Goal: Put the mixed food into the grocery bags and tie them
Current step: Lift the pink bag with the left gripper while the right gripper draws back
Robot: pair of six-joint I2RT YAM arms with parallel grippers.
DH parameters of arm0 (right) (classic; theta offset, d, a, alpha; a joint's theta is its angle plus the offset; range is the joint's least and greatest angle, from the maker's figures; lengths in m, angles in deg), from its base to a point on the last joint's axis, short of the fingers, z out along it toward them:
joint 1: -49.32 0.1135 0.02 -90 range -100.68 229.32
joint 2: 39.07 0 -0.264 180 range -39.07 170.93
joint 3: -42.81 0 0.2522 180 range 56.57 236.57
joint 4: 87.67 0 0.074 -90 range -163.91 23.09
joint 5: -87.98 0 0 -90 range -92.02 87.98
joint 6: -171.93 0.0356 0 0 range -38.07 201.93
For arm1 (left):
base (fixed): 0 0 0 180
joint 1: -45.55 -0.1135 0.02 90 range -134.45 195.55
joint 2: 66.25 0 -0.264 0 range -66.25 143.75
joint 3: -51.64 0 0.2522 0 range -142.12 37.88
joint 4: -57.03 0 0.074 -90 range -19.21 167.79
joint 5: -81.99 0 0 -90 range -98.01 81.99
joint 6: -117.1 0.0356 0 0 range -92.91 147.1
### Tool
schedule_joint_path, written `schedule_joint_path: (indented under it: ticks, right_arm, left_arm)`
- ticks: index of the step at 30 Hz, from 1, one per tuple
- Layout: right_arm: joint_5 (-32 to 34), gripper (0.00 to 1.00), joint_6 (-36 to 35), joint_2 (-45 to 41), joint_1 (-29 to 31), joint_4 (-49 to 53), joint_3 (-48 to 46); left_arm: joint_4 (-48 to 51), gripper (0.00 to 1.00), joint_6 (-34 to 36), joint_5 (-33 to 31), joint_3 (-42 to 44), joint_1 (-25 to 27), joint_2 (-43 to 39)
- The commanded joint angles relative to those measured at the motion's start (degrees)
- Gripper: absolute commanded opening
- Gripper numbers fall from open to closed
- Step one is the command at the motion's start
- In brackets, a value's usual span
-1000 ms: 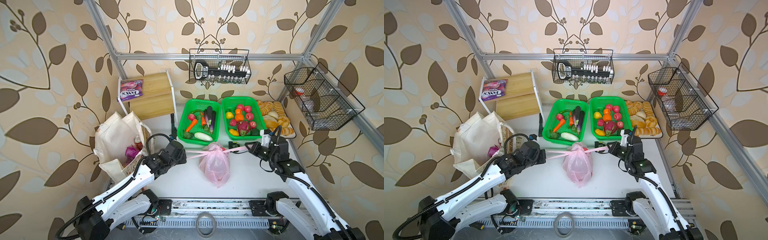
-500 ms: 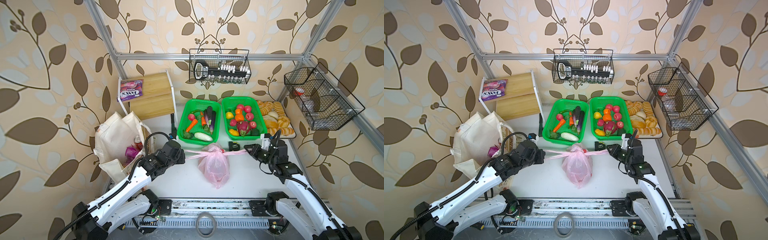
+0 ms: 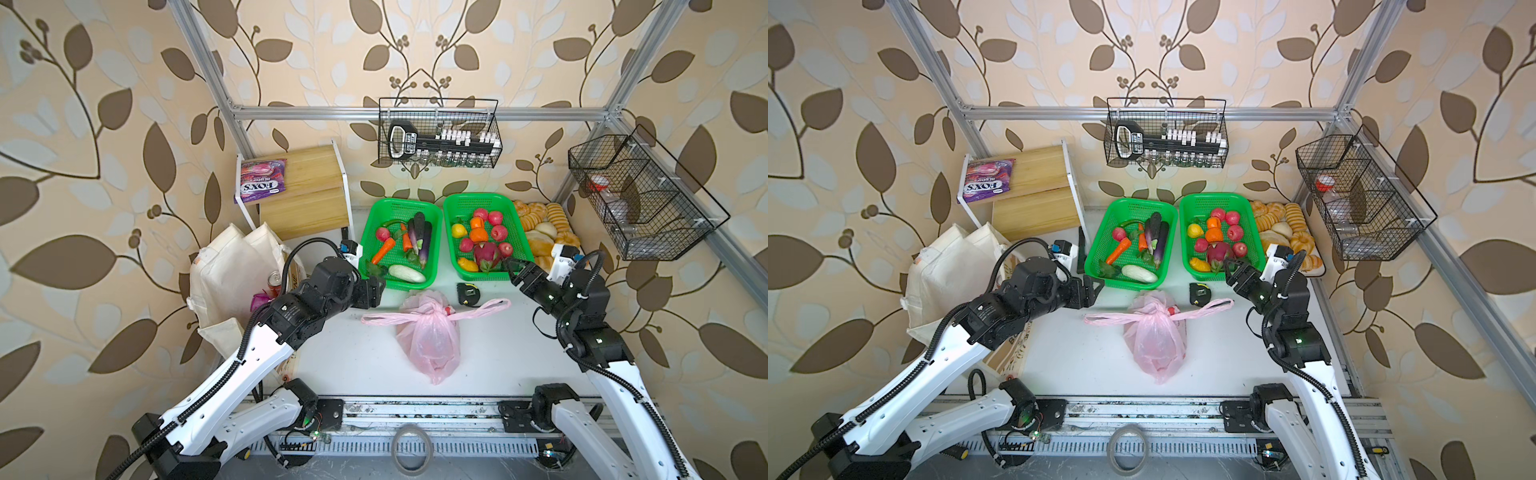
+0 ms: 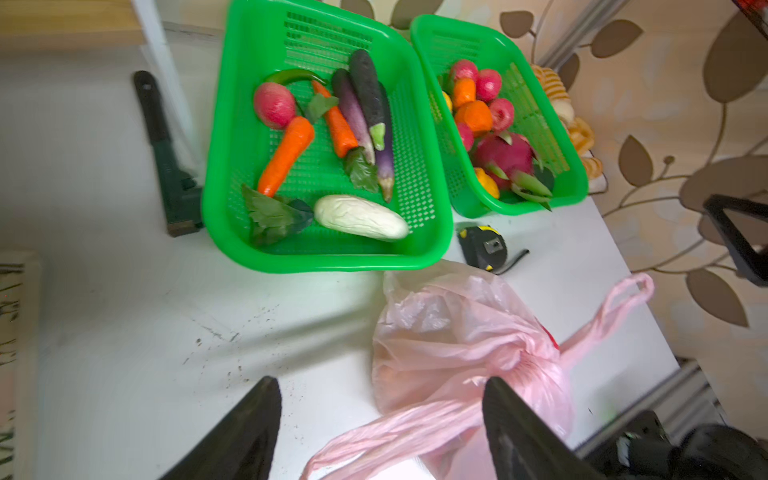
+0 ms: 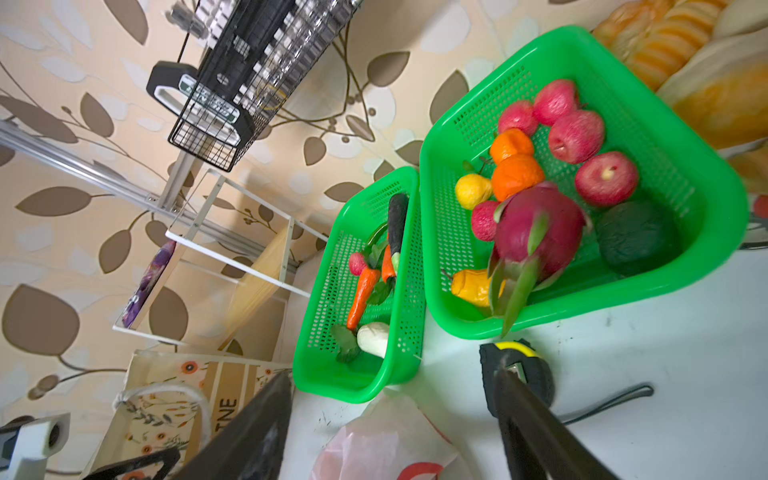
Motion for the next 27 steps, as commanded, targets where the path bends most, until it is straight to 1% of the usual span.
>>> schedule_joint_path:
  ticks: [1,2,4,6,7,11,12,13,14,16,24,27]
  right_arm:
    - [4.6,0.77,-2.7,-0.5,-0.3,3.1,1.2]
    - [4.2,0.77,-2.7,-0.2,-0.3,3.1,1.2]
    - [3.0,0.77,-2.5,0.4,-0.3,3.2,0.9]
    - [1.8,0.77,-1.8,1.0,-0.3,3.4,0.8]
    - [1.2,0.77,-1.4,1.2,-0.3,3.4,0.7]
    - [-0.1,0.77,-0.4,1.3,-0.3,2.5,0.2]
    - [-0.1,0.77,-0.4,1.2,-0.3,2.4,0.2]
    - [0.0,0.77,-0.4,1.2,-0.3,2.5,0.2]
    - [-0.2,0.76,-0.4,1.3,-0.3,2.4,0.2]
    - [-0.5,0.76,-0.4,1.4,-0.3,2.3,0.1]
    - [-1.8,0.76,0.5,2.1,-0.3,1.4,-0.5]
    - [-2.4,0.76,0.6,2.3,-0.3,1.1,-0.7]
  left_arm:
    - [-3.8,0.77,4.9,11.2,-5.1,0.6,4.7]
    - [-3.1,0.78,6.1,11.3,-6.2,1.7,6.5]
    - [-0.1,0.83,9.7,5.3,-9.1,7.1,10.5]
    - [2.2,0.87,14.2,1.5,-11.6,12.4,14.5]
    - [3.4,0.89,15.6,1.0,-13.0,14.2,16.7]
    - [7.1,0.93,18.4,2.1,-17.3,18.6,23.8]
    - [7.8,0.99,19.0,0.9,-18.0,19.8,25.2]
    - [8.3,0.99,19.6,-1.4,-18.4,20.9,26.4]
    - [8.8,0.99,20.1,-2.8,-18.8,21.7,26.9]
    - [9.8,0.99,20.7,-4.3,-19.5,22.4,30.3]
    - [11.6,0.99,22.6,-4.5,-23.0,22.7,37.2]
    - [12.8,0.98,22.9,-5.8,-24.3,22.7,40.1]
